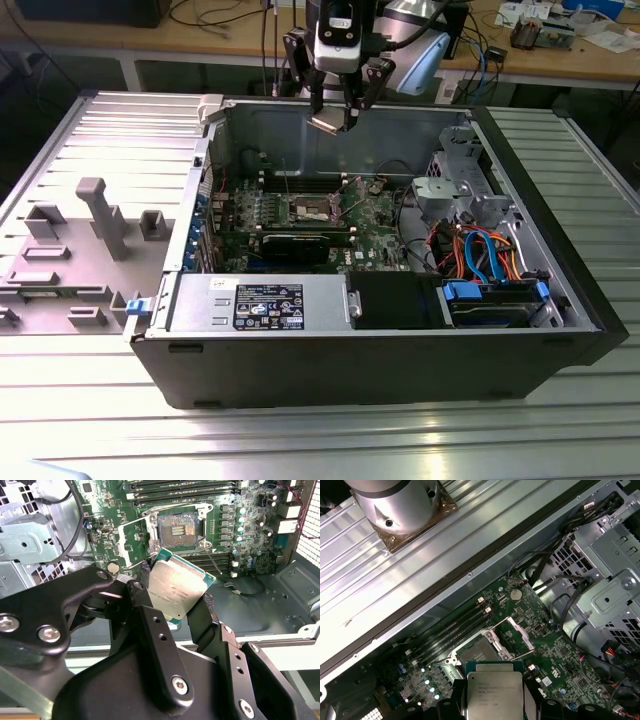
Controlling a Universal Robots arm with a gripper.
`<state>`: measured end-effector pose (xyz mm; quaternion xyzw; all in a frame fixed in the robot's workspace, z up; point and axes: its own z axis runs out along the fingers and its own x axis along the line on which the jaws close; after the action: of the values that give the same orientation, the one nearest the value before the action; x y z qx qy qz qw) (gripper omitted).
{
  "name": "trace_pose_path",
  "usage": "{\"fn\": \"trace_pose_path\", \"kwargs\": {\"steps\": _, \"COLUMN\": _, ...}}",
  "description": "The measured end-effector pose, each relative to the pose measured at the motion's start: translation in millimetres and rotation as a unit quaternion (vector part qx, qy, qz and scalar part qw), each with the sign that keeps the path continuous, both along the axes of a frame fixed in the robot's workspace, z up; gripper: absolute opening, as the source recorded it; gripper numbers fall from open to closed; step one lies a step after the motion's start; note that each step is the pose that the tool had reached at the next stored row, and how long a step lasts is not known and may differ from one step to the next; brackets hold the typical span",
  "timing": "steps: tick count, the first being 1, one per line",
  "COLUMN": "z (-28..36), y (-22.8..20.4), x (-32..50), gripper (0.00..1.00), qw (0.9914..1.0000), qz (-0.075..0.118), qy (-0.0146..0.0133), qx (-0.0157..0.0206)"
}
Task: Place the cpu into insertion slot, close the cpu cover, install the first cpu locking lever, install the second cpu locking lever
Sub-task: 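Place the cpu into insertion slot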
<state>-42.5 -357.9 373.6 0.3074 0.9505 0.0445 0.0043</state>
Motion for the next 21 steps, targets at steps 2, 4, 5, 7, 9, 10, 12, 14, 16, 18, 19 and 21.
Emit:
{"fn": "trace_pose_path", "kwargs": {"steps": 2, "z": 0.0, "y": 0.0, "x": 0.0, "gripper": 0.55, "qw": 1.0, "qz": 0.0, "qy": 0.0, "qx": 0.0001}}
{"fn": "trace_pose_path", "kwargs": {"steps": 4, "z": 0.0, "y": 0.0, "x": 0.0, "gripper": 0.55, "qw": 1.0, "qz": 0.0, "qy": 0.0, "qx": 0.0001}}
{"fn": "trace_pose_path", "kwargs": {"steps": 5, "z": 0.0, "y": 0.0, "x": 0.0, "gripper": 0.55, "qw": 1.0, "qz": 0.0, "qy": 0.0, "qx": 0.0}}
{"fn": "trace_pose_path", "kwargs": {"steps": 7, "z": 0.0, "y": 0.0, "x": 0.0, "gripper": 0.55, "qw": 1.0, "qz": 0.0, "qy": 0.0, "qx": 0.0}}
{"fn": "trace_pose_path", "kwargs": {"steps": 9, "z": 0.0, "y": 0.0, "x": 0.0, "gripper": 0.55, "qw": 1.0, "qz": 0.0, "qy": 0.0, "qx": 0.0}}
{"fn": "trace_pose_path", "kwargs": {"steps": 10, "z": 0.0, "y": 0.0, "x": 0.0, "gripper": 0.55, "qw": 1.0, "qz": -0.001, "qy": 0.0, "qx": 0.0}}
{"fn": "trace_pose_path", "kwargs": {"steps": 12, "z": 0.0, "y": 0.0, "x": 0.0, "gripper": 0.55, "qw": 1.0, "qz": -0.001, "qy": 0.0, "qx": 0.0}}
{"fn": "trace_pose_path", "kwargs": {"steps": 14, "z": -1.1, "y": 0.0, "x": 0.0, "gripper": 0.55, "qw": 0.99993, "qz": -0.012, "qy": 0.0, "qx": 0.0}}
{"fn": "trace_pose_path", "kwargs": {"steps": 16, "z": -4.7, "y": 0.0, "x": -0.3, "gripper": 0.55, "qw": 0.99938, "qz": -0.035, "qy": 0.0002, "qx": -0.0001}}
{"fn": "trace_pose_path", "kwargs": {"steps": 18, "z": -4.7, "y": 0.0, "x": -0.3, "gripper": 0.55, "qw": 0.99938, "qz": -0.035, "qy": 0.0002, "qx": -0.0001}}
{"fn": "trace_pose_path", "kwargs": {"steps": 19, "z": -4.8, "y": 0.0, "x": -0.3, "gripper": 0.55, "qw": 0.99938, "qz": -0.035, "qy": 0.0002, "qx": -0.0001}}
{"fn": "trace_pose_path", "kwargs": {"steps": 21, "z": -4.8, "y": 0.0, "x": -0.3, "gripper": 0.55, "qw": 0.99938, "qz": -0.035, "qy": 0.0002, "qx": -0.0001}}
